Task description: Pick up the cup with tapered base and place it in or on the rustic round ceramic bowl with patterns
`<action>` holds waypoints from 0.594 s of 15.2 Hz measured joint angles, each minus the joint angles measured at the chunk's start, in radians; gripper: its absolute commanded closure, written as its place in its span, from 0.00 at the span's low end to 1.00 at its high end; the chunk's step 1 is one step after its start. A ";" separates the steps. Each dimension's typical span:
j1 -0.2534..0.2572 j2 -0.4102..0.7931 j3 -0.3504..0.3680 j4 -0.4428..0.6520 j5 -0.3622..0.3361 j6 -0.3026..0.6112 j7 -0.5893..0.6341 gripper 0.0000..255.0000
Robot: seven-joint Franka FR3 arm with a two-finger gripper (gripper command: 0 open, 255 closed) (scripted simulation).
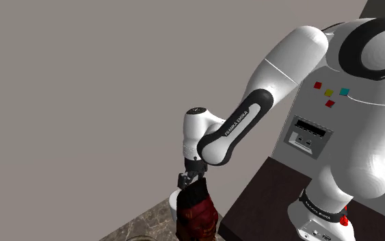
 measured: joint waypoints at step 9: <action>0.052 0.172 -0.027 0.064 -0.060 0.110 0.069 0.00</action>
